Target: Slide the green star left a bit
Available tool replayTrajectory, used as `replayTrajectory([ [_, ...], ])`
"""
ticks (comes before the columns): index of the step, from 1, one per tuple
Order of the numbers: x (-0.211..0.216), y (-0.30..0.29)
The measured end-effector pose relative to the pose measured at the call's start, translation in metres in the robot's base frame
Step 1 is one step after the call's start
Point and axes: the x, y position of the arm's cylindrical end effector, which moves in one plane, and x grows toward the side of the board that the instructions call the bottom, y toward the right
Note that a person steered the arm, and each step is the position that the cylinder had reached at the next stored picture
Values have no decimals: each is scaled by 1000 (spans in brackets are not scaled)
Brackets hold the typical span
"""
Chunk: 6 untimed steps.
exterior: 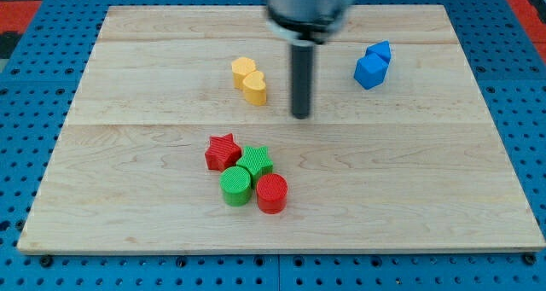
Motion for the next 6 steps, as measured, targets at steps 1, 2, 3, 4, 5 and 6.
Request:
replayTrajectory([
  [1, 66, -7],
  [2, 102, -44],
  [3, 90, -42],
  [4, 73, -69],
  [5, 92, -118],
  [6, 104, -141],
])
